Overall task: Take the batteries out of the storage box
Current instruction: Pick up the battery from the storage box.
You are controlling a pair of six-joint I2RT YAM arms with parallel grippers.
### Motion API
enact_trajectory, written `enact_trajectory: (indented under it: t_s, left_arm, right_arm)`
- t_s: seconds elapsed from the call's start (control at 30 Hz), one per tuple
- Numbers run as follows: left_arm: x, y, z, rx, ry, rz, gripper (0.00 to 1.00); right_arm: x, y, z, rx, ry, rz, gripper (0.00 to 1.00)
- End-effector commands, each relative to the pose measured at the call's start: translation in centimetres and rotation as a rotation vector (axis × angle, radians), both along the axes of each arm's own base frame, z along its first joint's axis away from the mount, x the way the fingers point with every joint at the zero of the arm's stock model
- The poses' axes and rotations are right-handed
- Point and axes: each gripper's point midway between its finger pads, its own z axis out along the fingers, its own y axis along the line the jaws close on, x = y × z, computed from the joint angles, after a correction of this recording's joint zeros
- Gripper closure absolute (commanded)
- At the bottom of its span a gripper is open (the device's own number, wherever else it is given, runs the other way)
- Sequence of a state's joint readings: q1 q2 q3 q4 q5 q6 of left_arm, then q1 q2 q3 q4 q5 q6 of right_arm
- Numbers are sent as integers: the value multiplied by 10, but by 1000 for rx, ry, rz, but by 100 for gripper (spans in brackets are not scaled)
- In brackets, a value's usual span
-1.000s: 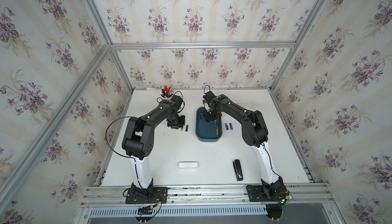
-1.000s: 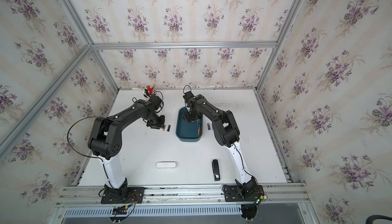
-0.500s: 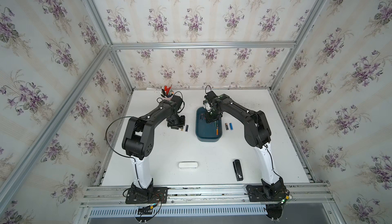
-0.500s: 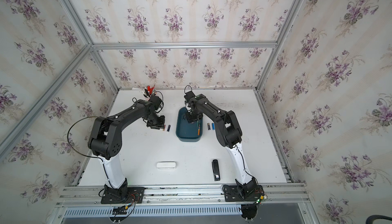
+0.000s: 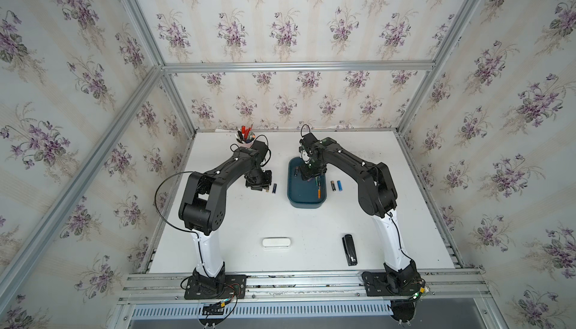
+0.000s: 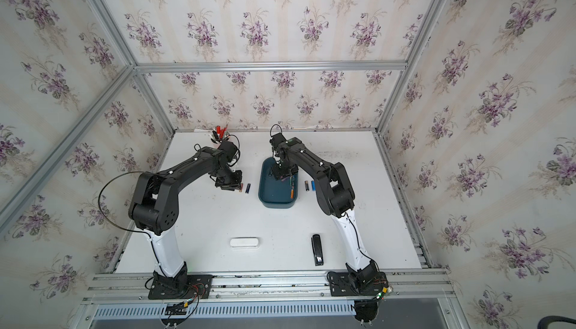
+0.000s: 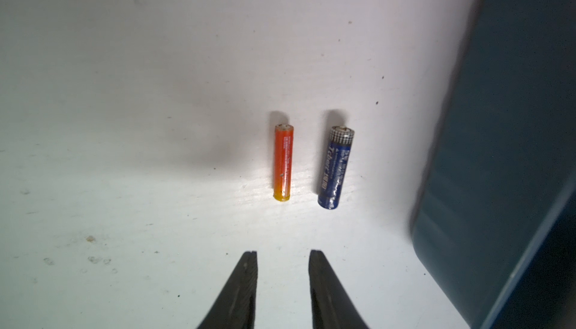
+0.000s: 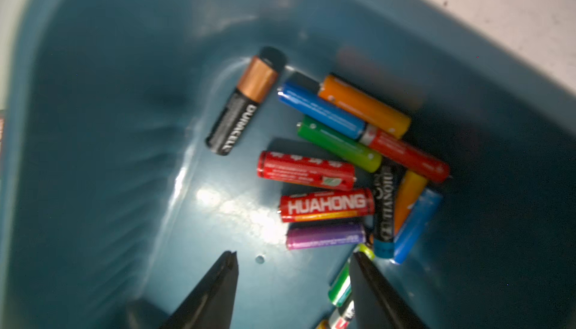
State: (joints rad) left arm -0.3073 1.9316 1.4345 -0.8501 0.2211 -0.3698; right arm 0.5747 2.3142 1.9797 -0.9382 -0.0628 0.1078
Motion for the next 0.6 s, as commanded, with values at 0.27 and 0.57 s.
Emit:
enact_trajectory:
  t_s: [0.27,0.57]
  left_arm:
    - [-3,-1,-1,-4,13,-7,66]
    - [-3,-1,-4,-6,17,-9,66]
  right_arm:
    - [7,-5,0,20,3,-167,59]
    - [5,-9,-12,22,36,-197,62]
